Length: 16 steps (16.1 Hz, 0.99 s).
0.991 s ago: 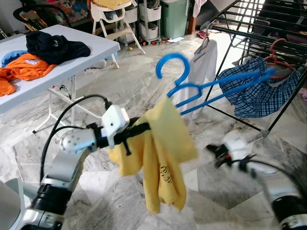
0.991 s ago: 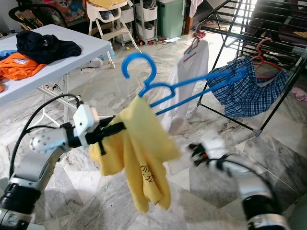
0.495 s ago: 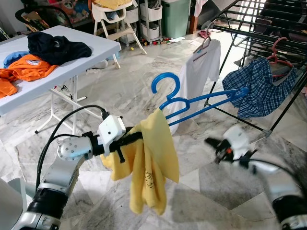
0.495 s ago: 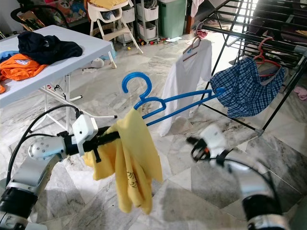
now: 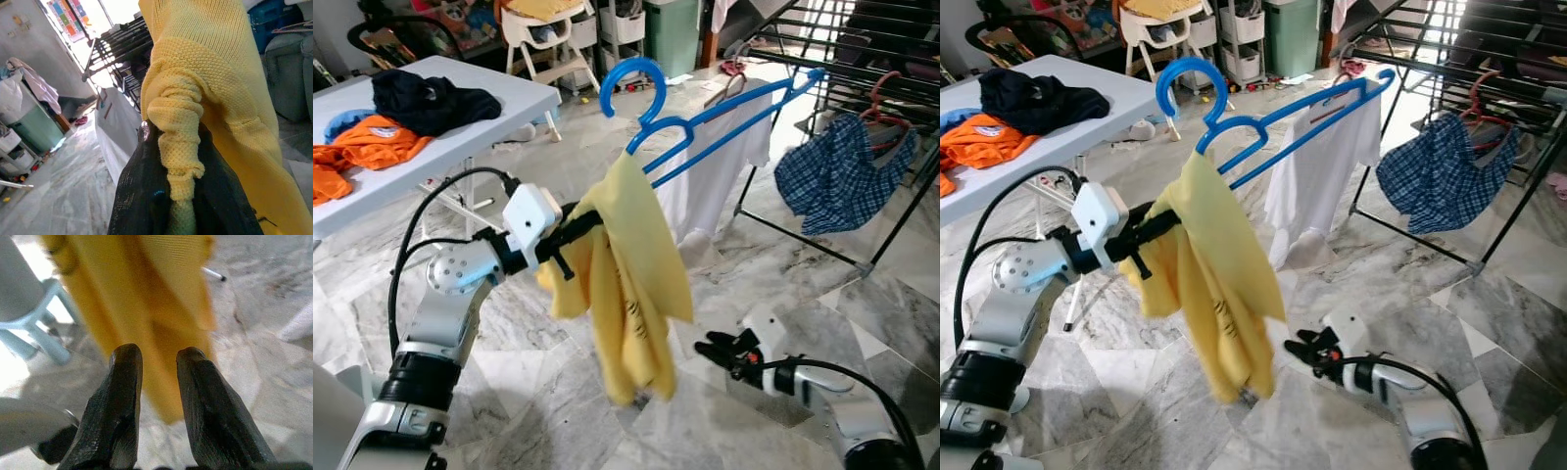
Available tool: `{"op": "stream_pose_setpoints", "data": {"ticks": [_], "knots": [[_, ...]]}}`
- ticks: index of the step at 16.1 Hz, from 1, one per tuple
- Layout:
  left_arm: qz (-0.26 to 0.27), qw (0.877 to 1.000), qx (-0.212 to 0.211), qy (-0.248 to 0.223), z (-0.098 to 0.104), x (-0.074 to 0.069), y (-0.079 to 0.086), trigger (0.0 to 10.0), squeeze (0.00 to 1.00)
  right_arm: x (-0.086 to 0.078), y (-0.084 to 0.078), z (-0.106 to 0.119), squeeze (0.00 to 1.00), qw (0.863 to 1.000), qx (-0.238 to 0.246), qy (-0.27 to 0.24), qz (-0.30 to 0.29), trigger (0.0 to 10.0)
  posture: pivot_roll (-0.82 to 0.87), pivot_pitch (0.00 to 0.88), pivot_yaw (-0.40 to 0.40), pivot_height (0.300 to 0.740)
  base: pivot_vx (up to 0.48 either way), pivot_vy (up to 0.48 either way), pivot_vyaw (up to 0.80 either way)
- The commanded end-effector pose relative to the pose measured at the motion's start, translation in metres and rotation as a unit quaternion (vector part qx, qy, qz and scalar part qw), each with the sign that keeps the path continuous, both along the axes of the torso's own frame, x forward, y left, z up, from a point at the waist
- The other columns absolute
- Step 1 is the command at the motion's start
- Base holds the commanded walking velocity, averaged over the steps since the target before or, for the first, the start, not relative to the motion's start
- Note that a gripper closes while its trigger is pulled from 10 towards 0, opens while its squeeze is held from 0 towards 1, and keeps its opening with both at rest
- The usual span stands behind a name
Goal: Hang hanger
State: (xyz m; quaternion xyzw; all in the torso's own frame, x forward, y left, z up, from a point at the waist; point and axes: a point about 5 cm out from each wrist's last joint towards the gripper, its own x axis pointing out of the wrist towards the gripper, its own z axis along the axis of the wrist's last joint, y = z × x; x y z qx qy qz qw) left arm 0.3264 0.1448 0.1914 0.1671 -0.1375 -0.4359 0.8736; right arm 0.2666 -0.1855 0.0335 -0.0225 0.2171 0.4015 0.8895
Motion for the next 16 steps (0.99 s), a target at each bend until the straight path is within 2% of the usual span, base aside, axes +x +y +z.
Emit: {"op": "stream_pose_setpoints", "data": {"ticks": [1, 2, 5, 7, 9, 13, 16], "knots": [[0.001, 0.999, -0.016, -0.032, 0.018, 0.002, -0.001, 0.0, 0.0, 0.002, 0.006, 0.005, 1.0, 1.0, 0.019, -0.002, 0.008, 10.0, -0.12, 0.02, 0.106, 0.74, 0.0, 0.0, 0.0], [0.0, 0.999, -0.017, -0.028, 0.015, 0.001, -0.002, 0.0, 0.0, 0.004, 0.008, 0.006, 1.0, 1.0, 0.028, -0.01, -0.006, 10.0, -0.12, 0.026, 0.111, 0.74, 0.0, 0.0, 0.0], [-0.003, 1.0, -0.012, 0.007, -0.009, -0.006, -0.006, 0.0, 0.0, 0.016, 0.015, 0.013, 1.0, 0.997, 0.041, -0.042, -0.058, 10.0, -0.12, 0.04, 0.116, 0.74, 0.0, 0.0, 0.0], [-0.002, 1.0, -0.016, 0.013, -0.013, -0.007, -0.007, 0.0, 0.0, 0.022, 0.013, 0.019, 1.0, 0.994, 0.045, -0.058, -0.083, 10.0, -0.11, 0.043, 0.117, 0.74, 0.0, 0.0, 0.0], [0.0, 1.0, -0.024, 0.008, -0.008, -0.006, -0.008, 0.0, 0.0, 0.023, 0.01, 0.023, 1.0, 0.992, 0.066, -0.054, -0.09, 10.0, -0.11, 0.045, 0.118, 0.74, 0.0, 0.0, 0.0], [-0.012, 0.999, -0.034, -0.006, 0.004, -0.004, -0.014, 0.0, 0.0, 0.026, 0.018, 0.024, 1.0, 0.993, 0.068, -0.055, -0.08, 10.0, -0.11, 0.044, 0.121, 0.74, 0.0, 0.0, 0.0], [-0.038, 0.998, -0.044, -0.017, 0.015, -0.008, -0.024, 0.0, 0.0, 0.024, 0.032, 0.022, 1.0, 0.996, 0.074, -0.044, -0.035, 10.0, -0.11, 0.042, 0.125, 0.74, 0.0, 0.0, 0.0]]}}
